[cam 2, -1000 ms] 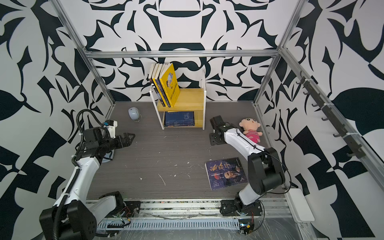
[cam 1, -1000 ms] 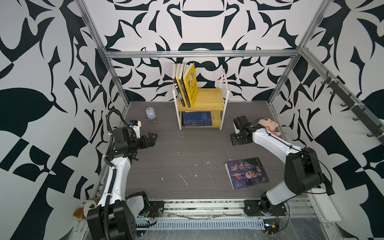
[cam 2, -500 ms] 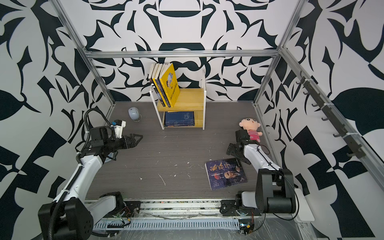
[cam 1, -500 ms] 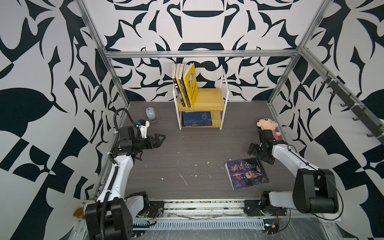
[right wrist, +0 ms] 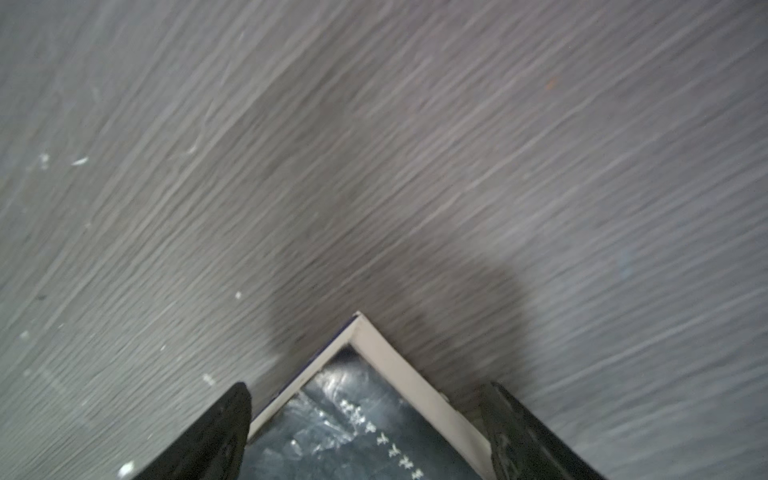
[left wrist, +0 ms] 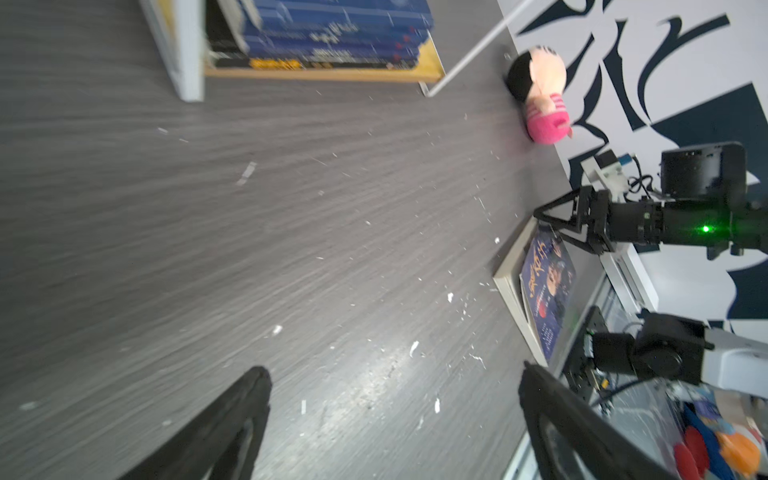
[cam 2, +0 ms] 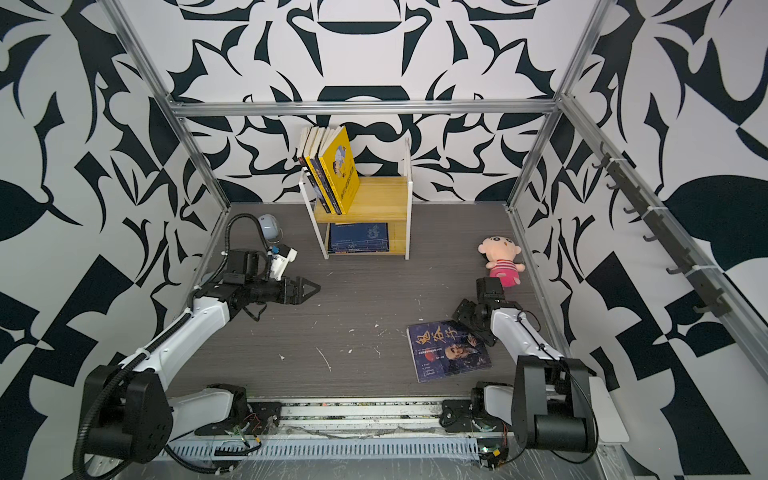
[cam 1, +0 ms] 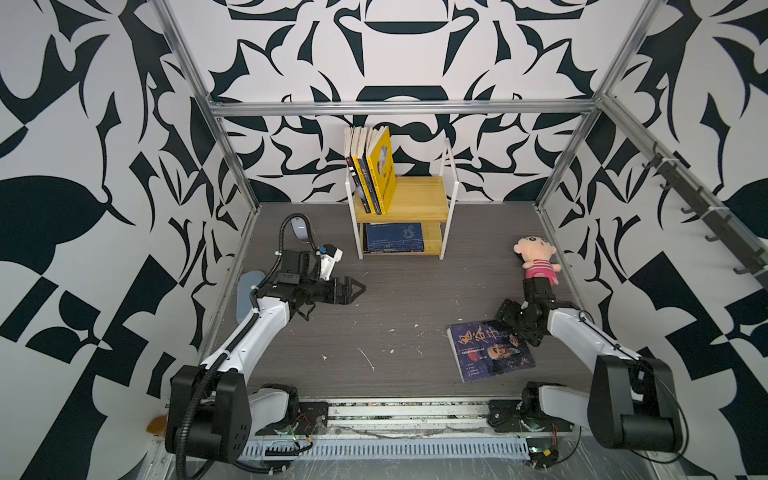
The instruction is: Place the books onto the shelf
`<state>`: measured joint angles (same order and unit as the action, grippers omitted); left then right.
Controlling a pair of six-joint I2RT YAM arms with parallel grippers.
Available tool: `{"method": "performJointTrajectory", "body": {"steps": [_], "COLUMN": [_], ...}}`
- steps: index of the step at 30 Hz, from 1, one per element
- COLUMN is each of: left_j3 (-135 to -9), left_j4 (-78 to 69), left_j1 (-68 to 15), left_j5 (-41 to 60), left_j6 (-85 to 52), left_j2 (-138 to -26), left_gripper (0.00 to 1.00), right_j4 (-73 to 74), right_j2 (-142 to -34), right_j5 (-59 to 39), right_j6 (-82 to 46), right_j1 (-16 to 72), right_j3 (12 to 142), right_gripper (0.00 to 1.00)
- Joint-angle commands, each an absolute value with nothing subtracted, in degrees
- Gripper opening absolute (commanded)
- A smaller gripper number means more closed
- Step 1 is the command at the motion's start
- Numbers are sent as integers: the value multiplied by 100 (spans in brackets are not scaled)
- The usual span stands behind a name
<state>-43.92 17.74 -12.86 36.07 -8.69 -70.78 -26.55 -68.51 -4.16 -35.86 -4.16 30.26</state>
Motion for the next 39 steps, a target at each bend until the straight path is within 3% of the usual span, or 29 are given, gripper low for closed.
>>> {"method": "performJointTrajectory", "body": {"steps": [1, 8, 13, 19, 30, 39], "left_j3": [-4547, -5541, -6342, -6860, -7664, -7888], "left_j4": [1692, 2469, 3182, 3227, 3277, 3238], "left_j1": [-1722, -3590, -5211, -6043, -6350, -5497], "left_j5": [3550, 2648, 1470, 709, -415, -672], "left_j6": [-1072, -430, 529, 495, 547, 523], "left_j2": [-7259, -8385, -9392, -10266, -11283, -11420], "left_gripper": [97, 94, 100, 100, 100, 100], "right_j4": [-2880, -2721, -2553, -2446, -2391, -2365], "right_j2": [-6592, -6513, -6582, -6539, -6372, -6443], "right_j5": [-1003, -1078, -1027, -975, -1042, -1393], "right_j6": [-4032, -4418, -4725, -4939, -4926, -4973], "right_j1": [-380, -176, 199, 455, 459, 613], "right_j3": [2770, 2566, 2476, 2373, 2197, 2224], "right_gripper": [87, 86, 85, 85, 85, 85]}}
